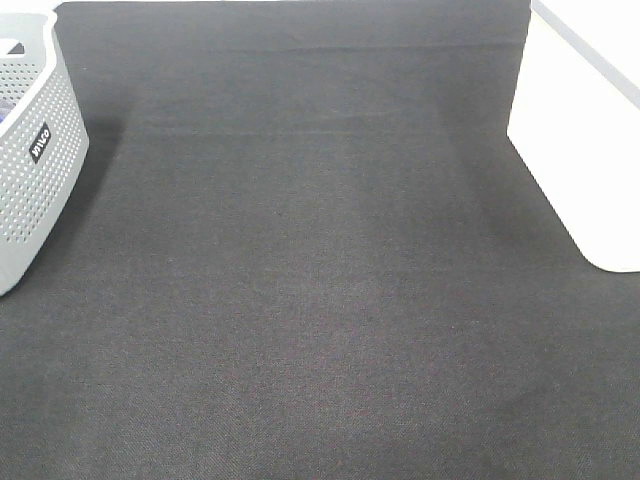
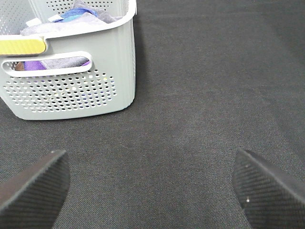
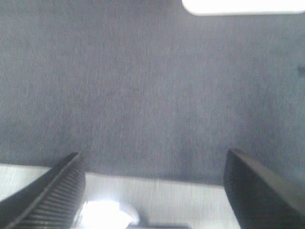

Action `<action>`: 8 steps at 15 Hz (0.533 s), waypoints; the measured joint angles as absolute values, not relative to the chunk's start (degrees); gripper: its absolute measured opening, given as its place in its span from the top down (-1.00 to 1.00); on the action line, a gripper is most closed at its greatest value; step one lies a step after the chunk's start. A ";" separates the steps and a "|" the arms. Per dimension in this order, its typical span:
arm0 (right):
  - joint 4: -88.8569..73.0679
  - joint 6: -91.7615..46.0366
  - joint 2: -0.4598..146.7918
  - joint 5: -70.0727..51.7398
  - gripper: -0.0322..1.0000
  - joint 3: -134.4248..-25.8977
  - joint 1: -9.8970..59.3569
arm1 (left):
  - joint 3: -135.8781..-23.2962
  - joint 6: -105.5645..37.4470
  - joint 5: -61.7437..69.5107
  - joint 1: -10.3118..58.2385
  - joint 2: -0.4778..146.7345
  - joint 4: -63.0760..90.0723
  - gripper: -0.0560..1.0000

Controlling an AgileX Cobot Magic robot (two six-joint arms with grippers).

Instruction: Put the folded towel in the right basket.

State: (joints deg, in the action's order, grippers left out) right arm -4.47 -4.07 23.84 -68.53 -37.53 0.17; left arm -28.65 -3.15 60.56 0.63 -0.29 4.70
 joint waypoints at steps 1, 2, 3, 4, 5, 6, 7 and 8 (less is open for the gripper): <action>-4.30 -4.07 20.23 -67.95 -0.52 -35.98 0.17 | -28.65 -3.15 60.56 0.63 -0.29 4.70 -0.77; -4.13 -4.07 16.62 -67.49 -0.52 -34.66 0.17 | -28.65 -3.15 60.56 0.63 -0.29 4.70 -0.77; -4.01 -4.13 13.46 -66.75 -0.52 -33.63 0.17 | -28.65 -3.15 60.56 0.63 -0.29 4.70 -0.77; -3.95 -4.13 11.12 -66.00 -0.52 -32.83 0.23 | -28.65 -3.15 60.56 0.63 -0.29 4.70 -0.77; -3.95 -4.18 9.17 -65.72 -0.52 -31.91 0.23 | -28.65 -3.15 60.56 0.63 -0.29 4.70 -0.77; -3.90 -4.30 7.51 -65.60 -0.52 -30.88 0.23 | -28.65 -3.15 60.56 0.63 -0.29 4.70 -0.77; -3.90 -4.53 6.25 -64.92 -0.52 -30.65 0.23 | -28.65 -3.15 60.56 0.63 -0.29 4.70 -0.77; -3.90 -4.53 6.19 -64.80 -0.52 -30.65 0.23 | -28.65 -3.15 60.56 0.63 -0.29 4.70 -0.77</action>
State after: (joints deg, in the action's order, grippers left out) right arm -3.90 -4.53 6.19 -64.80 -30.65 0.23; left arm -28.65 -3.15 60.56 0.63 -0.29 4.70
